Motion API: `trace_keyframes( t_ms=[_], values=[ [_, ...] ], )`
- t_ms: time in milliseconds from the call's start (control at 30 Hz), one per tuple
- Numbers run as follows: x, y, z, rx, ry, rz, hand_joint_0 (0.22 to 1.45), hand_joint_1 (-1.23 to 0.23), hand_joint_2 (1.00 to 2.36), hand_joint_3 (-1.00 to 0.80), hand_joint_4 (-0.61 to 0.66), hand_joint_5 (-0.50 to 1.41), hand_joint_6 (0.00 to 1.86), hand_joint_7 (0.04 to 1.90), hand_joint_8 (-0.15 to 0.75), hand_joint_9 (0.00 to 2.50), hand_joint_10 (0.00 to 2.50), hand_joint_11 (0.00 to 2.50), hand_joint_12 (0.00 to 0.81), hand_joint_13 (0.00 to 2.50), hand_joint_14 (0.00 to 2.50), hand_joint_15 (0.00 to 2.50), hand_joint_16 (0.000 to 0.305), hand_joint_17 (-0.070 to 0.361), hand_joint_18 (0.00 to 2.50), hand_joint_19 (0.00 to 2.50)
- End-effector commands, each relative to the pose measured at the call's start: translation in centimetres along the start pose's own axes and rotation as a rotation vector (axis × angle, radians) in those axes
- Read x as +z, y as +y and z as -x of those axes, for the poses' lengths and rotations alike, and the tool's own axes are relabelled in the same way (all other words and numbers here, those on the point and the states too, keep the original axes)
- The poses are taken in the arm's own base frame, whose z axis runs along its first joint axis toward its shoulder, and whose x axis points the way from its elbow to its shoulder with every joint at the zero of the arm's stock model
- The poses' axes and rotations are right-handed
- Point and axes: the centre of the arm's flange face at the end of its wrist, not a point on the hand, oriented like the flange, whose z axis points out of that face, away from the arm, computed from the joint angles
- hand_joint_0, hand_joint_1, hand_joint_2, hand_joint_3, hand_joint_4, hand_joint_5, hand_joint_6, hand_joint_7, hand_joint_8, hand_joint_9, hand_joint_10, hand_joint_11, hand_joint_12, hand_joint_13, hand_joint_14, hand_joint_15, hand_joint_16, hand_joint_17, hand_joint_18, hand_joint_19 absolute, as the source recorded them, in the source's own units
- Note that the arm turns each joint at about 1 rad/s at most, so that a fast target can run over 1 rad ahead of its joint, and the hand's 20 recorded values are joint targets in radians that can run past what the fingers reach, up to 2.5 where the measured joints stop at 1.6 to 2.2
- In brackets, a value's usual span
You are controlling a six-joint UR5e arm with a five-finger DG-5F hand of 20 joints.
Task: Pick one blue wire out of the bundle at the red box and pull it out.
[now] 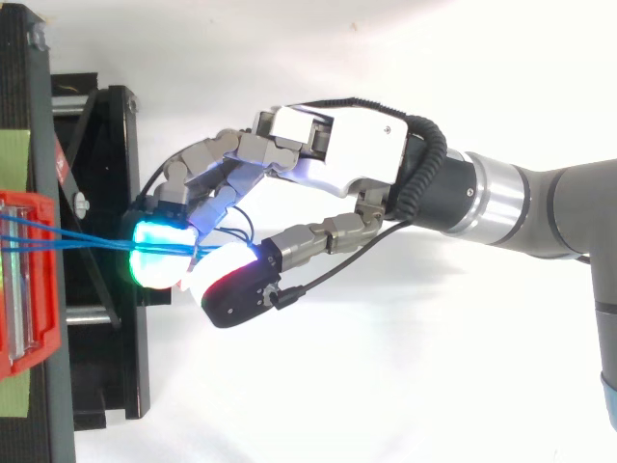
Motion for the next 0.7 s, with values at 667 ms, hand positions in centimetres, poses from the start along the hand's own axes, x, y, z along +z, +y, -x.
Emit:
trace_keyframes(
  t_ms=[667],
  values=[
    [-0.06,-0.15,0.5,-0.018,0.004,-0.006,0.54,-0.72,1.01,-0.34,0.22,-0.16,0.86,0.95,0.295,0.92,0.02,0.67,0.384,0.57,0.01,0.35,0.053,0.119,0.56,0.53]
  ],
)
